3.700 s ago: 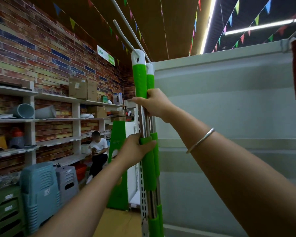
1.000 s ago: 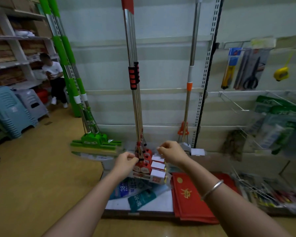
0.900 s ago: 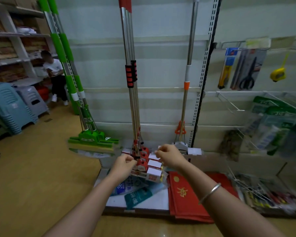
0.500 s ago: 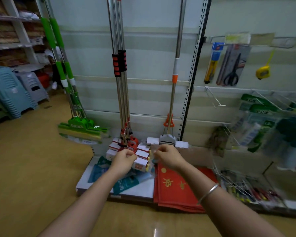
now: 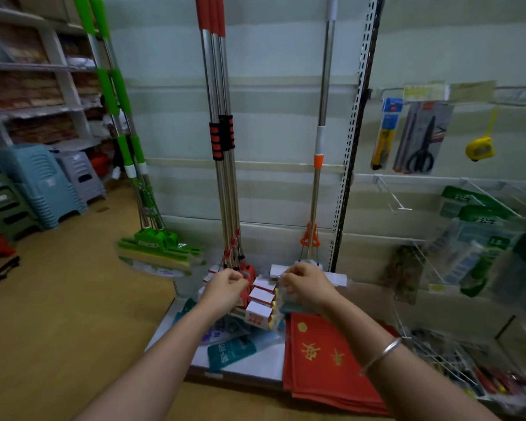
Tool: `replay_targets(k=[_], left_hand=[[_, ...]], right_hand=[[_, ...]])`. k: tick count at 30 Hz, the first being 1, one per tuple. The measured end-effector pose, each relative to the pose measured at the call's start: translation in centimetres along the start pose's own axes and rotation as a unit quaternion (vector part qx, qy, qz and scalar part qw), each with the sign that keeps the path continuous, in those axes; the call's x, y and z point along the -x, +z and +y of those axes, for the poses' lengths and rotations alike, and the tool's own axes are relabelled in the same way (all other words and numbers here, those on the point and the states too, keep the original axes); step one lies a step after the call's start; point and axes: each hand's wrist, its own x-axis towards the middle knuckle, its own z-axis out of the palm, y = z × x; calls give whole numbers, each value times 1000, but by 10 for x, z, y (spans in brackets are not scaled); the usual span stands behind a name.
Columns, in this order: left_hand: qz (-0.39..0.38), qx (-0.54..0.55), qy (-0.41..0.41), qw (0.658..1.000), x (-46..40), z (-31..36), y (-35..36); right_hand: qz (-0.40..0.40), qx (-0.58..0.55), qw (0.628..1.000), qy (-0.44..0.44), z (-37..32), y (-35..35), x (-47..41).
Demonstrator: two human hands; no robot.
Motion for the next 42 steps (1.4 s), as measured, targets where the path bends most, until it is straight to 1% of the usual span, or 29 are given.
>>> replay_targets(k=[6, 10, 15, 20, 25, 29, 34, 38, 42], left_hand=[[32, 31, 13, 999, -21, 19, -2], [42, 35, 15, 998, -38, 17, -5], [67, 42, 7, 997, -72, 13, -21], [86, 11, 1, 996, -130, 9, -58], [108, 12, 9, 994, -186, 17, -103], [127, 5, 16, 992, -224, 22, -137], [155, -32, -5, 987, -264, 16, -167], [203, -67, -33, 976, -301, 5, -196], [275, -74, -81, 955, -335, -1, -235]], right_hand=[[-16, -4, 1000, -26, -10, -4, -25], [-35, 11, 999, -33, -16, 4, -46], [-60, 2, 997, -49, -37, 19, -85], [-67, -14, 995, -70, -64, 39, -142], [-78, -3, 992, -101, -107, 67, -205], [-102, -14, 986, -131, -143, 94, -247], [-137, -34, 978, -153, -173, 119, -291], [-155, -34, 973, -165, -188, 129, -337], [-177, -50, 968, -168, -210, 139, -388]])
